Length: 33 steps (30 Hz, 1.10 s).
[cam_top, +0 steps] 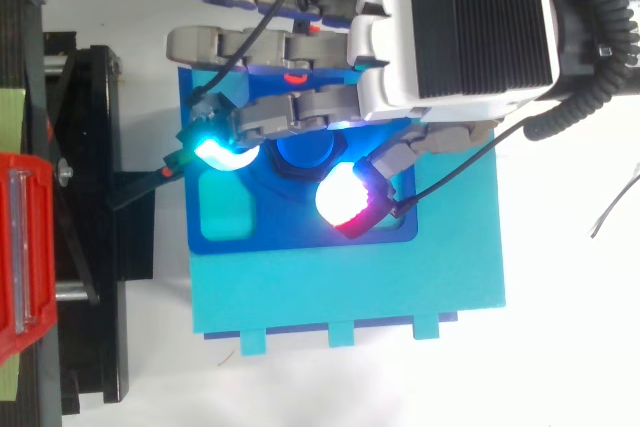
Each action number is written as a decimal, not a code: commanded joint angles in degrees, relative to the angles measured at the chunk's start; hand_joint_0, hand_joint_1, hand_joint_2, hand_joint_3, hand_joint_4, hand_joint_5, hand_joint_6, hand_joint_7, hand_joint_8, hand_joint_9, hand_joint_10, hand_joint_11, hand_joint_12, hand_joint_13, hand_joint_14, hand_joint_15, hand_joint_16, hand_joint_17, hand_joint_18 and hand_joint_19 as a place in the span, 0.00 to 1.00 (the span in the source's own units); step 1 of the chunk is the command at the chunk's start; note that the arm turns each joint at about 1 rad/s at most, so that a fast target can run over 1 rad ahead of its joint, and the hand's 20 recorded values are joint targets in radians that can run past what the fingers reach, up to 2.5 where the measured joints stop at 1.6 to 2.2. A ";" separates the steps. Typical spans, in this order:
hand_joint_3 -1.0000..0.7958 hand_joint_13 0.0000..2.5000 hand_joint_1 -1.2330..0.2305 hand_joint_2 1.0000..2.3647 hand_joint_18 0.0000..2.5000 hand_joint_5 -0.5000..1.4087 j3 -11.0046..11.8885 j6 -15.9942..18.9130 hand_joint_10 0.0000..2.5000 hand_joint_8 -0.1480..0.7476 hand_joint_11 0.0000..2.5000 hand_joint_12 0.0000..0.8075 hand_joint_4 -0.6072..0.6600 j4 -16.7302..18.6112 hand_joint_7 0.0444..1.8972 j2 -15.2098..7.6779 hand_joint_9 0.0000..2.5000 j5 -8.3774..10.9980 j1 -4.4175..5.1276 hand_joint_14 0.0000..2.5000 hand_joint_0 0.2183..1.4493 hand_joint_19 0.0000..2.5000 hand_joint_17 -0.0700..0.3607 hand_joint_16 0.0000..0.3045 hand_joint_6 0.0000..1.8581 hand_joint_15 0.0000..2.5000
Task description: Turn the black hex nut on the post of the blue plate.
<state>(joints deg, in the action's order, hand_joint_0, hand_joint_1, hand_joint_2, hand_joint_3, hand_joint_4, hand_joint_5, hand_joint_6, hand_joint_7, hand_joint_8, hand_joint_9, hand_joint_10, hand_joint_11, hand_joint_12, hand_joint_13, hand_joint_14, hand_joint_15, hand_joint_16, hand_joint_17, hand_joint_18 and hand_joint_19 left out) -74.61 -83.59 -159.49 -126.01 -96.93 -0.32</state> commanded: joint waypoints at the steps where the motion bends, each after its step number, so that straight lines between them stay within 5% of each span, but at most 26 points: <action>1: 0.28 0.00 0.32 0.00 0.00 0.10 -0.01 0.01 0.00 0.22 0.00 0.30 0.43 -0.12 0.41 -0.02 0.00 -0.01 -0.12 0.00 0.21 0.06 0.33 0.11 0.27 0.02; 33: 0.28 0.00 0.34 0.00 0.00 0.10 -0.01 0.01 0.00 0.23 0.00 0.32 0.45 -0.73 0.41 -0.02 0.00 -1.51 -0.82 0.00 0.19 0.06 0.35 0.12 0.27 0.02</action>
<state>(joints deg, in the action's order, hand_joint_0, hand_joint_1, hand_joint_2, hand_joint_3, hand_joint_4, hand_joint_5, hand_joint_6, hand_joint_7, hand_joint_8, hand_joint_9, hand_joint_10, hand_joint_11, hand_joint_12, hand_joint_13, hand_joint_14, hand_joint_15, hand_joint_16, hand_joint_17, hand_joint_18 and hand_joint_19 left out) -74.62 -83.58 -160.23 -126.03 -98.02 -0.96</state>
